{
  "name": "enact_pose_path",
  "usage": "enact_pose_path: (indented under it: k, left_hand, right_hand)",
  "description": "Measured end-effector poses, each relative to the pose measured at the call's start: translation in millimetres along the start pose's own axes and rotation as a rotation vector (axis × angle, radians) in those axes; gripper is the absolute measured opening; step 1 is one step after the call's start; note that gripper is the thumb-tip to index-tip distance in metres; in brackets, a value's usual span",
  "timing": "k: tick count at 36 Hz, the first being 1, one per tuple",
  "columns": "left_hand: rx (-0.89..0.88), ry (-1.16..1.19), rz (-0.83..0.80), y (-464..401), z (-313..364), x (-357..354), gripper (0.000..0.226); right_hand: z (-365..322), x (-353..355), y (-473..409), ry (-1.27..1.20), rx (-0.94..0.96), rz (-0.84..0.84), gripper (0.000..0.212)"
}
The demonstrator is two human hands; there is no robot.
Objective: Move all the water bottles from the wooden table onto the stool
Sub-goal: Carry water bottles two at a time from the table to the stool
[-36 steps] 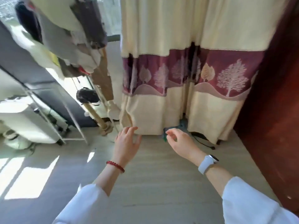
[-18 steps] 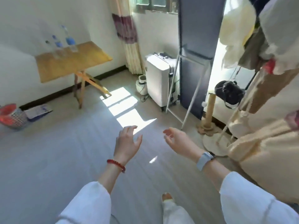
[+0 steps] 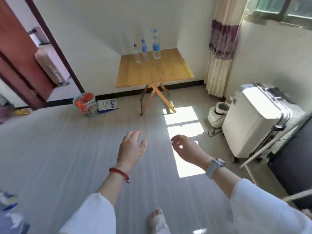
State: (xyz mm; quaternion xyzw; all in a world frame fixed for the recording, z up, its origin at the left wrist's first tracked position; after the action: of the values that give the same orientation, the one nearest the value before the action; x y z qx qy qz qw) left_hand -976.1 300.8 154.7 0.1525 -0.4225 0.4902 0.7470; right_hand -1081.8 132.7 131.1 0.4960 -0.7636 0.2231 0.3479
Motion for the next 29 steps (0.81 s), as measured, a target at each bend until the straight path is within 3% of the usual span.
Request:
enact_pose_path:
  k: [13,29]
  left_hand:
    - [-0.036,-0.002,0.177,-362,-61,42,0.032]
    - [-0.092,0.035,0.143,-756,-74,-61,0.038]
  right_hand:
    - [-66,23,-366,-0.071,0.082,0.048,0.028]
    - [7,61,-760,-0.098,0.036,0.104,0.030]
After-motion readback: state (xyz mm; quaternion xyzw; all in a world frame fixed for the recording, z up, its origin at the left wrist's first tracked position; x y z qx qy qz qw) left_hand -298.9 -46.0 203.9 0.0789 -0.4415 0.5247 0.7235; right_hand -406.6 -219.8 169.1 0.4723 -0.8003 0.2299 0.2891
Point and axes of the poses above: each hand's wrist, its own y-axis away from the middle knuckle, its own x-axis out of the back of the hand, z = x × y, the point moved 8 cm from there along -y, towards the middle knuckle, and after that the axes turned 3 degrees about z, right-handed, at the moved point
